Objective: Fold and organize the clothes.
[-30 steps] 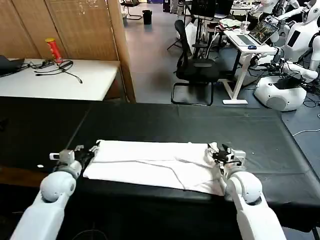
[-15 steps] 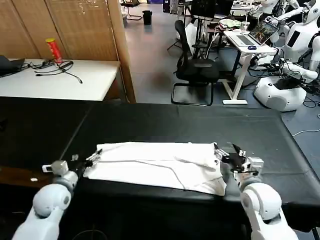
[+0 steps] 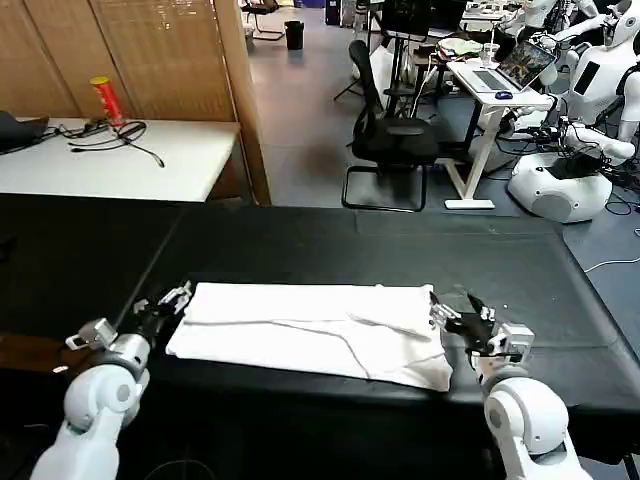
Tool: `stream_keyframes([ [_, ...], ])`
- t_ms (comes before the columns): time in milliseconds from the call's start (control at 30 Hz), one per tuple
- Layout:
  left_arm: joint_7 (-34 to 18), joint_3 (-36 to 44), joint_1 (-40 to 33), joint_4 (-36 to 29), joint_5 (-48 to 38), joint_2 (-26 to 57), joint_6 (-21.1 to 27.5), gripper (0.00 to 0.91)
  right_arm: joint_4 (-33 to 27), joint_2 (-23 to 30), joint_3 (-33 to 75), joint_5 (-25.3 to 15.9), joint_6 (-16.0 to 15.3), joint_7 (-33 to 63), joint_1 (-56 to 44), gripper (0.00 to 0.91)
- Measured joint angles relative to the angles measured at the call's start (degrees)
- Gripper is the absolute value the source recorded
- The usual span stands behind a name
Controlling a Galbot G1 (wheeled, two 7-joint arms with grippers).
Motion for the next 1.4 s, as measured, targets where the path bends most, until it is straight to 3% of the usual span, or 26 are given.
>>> stream_keyframes([
  [367,3.6,1.0,4.5,0.8,8.0,-2.2,-1.6,0.878,0.8,-0.3,0.2,0.0,-0.1,-0.3,-0.7,0.878],
  [500,4.1,1.0,5.3,1.3,8.8,-2.7,-1.7,0.712,1.0,-0.4,0.4,-0.1,-0.1,-0.3,-0.9,0.878],
  [700,4.5,1.2,5.9,1.4,10.0,-3.1,-2.0,0.166,1.1,-0.2,0.5,-0.5,0.3,-0.4,-1.3,0.878],
  [1033,6.0,2.6,6.8,0.9,16.3,-3.7,-2.0,0.146,1.2,0.1,0.3,-1.9,1.1,-1.3,-1.6,0.878],
  [1100,6.2,2.8,6.4,1.2,16.4,-3.7,-1.2,0.0,1.4,0.1,0.3,-1.9,1.1,-1.4,-1.4,0.878],
  [1267,6.3,2.7,5.4,1.3,15.8,-3.2,1.3,0.0,1.9,-0.5,0.4,-1.9,1.0,-1.4,-1.0,0.878],
  [1400,6.3,2.1,5.6,0.4,20.6,-1.8,1.1,0.0,2.5,-0.8,1.0,-1.7,1.0,-1.4,-1.0,0.878],
])
